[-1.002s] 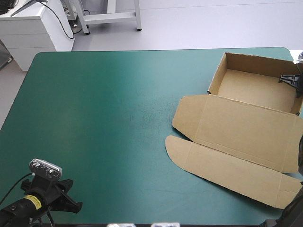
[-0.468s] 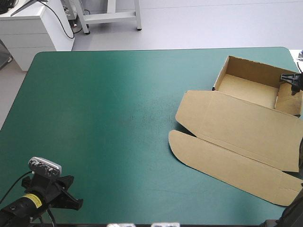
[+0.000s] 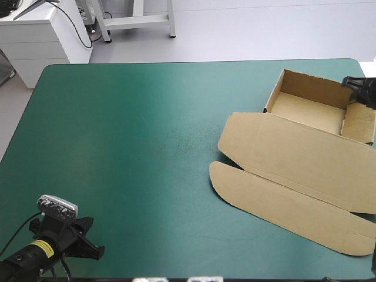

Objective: Fold the box

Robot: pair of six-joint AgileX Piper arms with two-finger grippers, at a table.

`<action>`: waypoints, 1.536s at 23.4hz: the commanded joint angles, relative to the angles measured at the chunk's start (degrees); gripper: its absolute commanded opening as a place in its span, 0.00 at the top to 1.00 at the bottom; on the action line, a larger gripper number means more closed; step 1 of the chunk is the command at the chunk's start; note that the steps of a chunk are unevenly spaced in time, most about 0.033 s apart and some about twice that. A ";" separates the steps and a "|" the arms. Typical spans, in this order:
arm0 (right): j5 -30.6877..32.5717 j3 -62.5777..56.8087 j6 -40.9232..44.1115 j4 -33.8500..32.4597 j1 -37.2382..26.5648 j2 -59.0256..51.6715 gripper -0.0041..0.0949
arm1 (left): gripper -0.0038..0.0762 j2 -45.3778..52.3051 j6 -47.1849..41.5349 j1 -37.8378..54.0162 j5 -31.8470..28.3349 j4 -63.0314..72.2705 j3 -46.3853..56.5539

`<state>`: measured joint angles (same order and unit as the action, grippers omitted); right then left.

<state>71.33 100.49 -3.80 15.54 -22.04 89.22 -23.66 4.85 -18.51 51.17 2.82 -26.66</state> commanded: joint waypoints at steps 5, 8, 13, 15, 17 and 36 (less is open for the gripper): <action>-1.47 -22.07 -7.14 3.07 -0.23 -24.01 0.56 | 0.96 -0.50 -0.04 -0.31 -3.24 0.76 -1.49; -4.54 -33.59 -10.98 3.48 0.32 -34.09 0.56 | 0.96 -0.50 -0.04 -0.31 -3.24 0.76 -1.49; -9.18 -49.23 -13.61 3.20 9.93 -45.44 0.56 | 0.96 -0.50 -0.25 -0.31 -3.24 0.76 -1.49; -11.31 -53.63 -13.61 3.20 11.92 -47.76 0.57 | 0.96 -0.50 -0.25 -0.31 -3.24 0.76 -1.49; -12.04 -56.87 -14.85 3.20 12.25 -49.08 0.61 | 0.96 -0.50 -0.25 -0.31 -3.24 0.76 -1.49; -20.32 -70.90 -18.60 3.82 12.25 -59.08 0.87 | 0.96 -0.50 -0.25 -0.31 -3.24 0.76 -1.49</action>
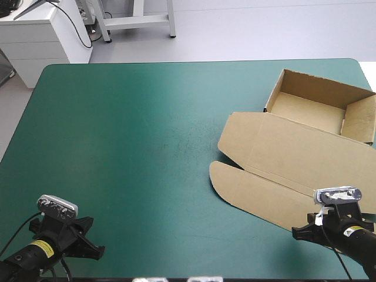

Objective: Fold the box

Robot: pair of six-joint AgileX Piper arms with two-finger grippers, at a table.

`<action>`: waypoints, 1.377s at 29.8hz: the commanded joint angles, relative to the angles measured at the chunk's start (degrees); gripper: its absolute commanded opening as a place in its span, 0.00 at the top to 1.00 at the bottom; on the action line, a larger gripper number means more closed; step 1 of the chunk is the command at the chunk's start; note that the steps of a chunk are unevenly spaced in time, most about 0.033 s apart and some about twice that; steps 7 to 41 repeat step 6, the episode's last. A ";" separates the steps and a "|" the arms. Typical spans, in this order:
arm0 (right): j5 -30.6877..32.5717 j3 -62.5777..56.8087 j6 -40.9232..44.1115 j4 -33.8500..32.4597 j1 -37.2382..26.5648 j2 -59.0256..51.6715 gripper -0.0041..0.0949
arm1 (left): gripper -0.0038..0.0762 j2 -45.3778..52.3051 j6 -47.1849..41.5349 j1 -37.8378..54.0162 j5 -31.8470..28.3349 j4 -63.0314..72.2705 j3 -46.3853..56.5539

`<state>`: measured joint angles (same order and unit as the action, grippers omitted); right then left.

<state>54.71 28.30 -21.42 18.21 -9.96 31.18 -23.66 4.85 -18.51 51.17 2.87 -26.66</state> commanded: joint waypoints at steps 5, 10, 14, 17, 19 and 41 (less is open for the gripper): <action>-3.93 1.15 -0.98 1.16 0.17 -2.00 0.87 | 0.96 -0.50 -0.25 -0.31 -3.24 0.72 -1.49; -3.93 1.15 -0.98 1.16 0.17 -2.00 0.87 | 0.96 -0.50 -0.25 -0.31 -3.24 0.72 -1.49; -3.93 1.15 -0.98 1.16 0.17 -2.00 0.87 | 0.96 -0.50 -0.25 -0.31 -3.24 0.72 -1.49; -3.93 1.15 -0.98 1.16 0.17 -2.00 0.87 | 0.96 -0.50 -0.25 -0.31 -3.24 0.72 -1.49; -3.93 1.15 -0.98 1.16 0.17 -2.00 0.87 | 0.96 -0.50 -0.25 -0.31 -3.24 0.72 -1.49; -3.93 1.15 -0.98 1.16 0.17 -2.00 0.87 | 0.96 -0.50 -0.25 -0.31 -3.24 0.72 -1.49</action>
